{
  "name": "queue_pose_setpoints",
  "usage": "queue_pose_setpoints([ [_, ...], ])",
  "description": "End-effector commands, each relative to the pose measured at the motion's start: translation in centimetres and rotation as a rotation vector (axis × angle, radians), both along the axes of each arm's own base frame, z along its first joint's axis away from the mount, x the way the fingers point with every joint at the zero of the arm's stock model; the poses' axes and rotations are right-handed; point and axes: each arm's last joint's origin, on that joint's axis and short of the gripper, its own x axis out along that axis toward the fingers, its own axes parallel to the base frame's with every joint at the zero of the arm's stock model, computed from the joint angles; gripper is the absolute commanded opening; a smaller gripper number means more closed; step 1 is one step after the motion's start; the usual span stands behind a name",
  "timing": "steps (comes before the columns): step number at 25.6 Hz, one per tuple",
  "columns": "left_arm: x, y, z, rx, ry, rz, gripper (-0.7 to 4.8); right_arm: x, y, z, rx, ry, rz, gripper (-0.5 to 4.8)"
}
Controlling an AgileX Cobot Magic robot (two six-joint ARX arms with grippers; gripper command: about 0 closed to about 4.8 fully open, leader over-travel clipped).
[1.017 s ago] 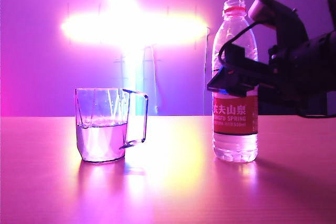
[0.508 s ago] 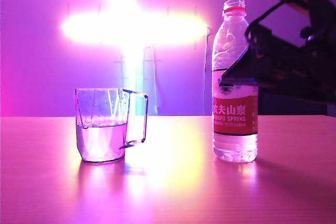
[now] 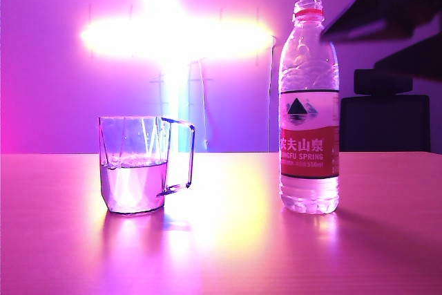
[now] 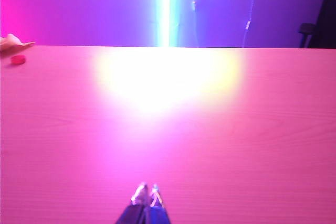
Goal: Pick up the mineral water bottle on the table and pour water into the mug until it's half full.
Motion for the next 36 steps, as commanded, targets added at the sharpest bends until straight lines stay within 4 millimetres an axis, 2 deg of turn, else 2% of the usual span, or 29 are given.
queue_pose_setpoints([
  [1, 0.0, 0.0, 0.2, -0.003, -0.010, -0.006, -0.02, -1.1, -0.9, 0.5, 0.045, 0.024, -0.003, 3.13],
  [3, 0.0, 0.0, 0.2, -0.003, -0.010, -0.005, -0.02, -1.8, -1.4, 0.9, 0.066, -0.001, 0.002, 1.67],
  [4, 0.0, 0.0, 0.2, -0.003, -0.010, -0.005, -0.02, -2.1, -1.5, 1.0, 0.072, -0.011, 0.001, 1.15],
  [5, 0.0, 0.0, 0.2, -0.003, -0.010, -0.008, -0.02, -2.4, -1.8, 1.2, 0.083, -0.028, 0.002, 0.26],
  [6, 0.0, 0.0, 0.2, -0.003, -0.009, -0.007, -0.02, -2.8, -2.1, 1.4, 0.087, -0.049, -0.004, -0.06],
  [14, 0.0, 0.0, 0.2, -0.003, -0.010, -0.007, -0.02, -4.7, -3.6, 1.7, 0.131, -0.109, -0.018, -0.01],
  [24, 0.0, 0.0, 0.2, -0.003, -0.010, -0.004, -0.02, -4.6, -3.6, 1.2, 0.102, -0.072, -0.022, -0.01],
  [27, 0.0, 0.0, 0.2, -0.003, -0.010, -0.006, -0.02, -4.6, -3.7, 1.2, 0.074, -0.088, -0.073, -0.01],
  [29, 0.0, 0.0, 0.2, -0.003, -0.010, -0.005, -0.02, -4.5, -3.8, 1.1, -0.053, -0.154, -0.104, -0.02],
  [36, 0.0, 0.0, 0.2, -0.003, -0.010, -0.005, -0.02, -3.1, -5.1, -0.8, -0.083, -0.147, -0.276, -0.02],
])
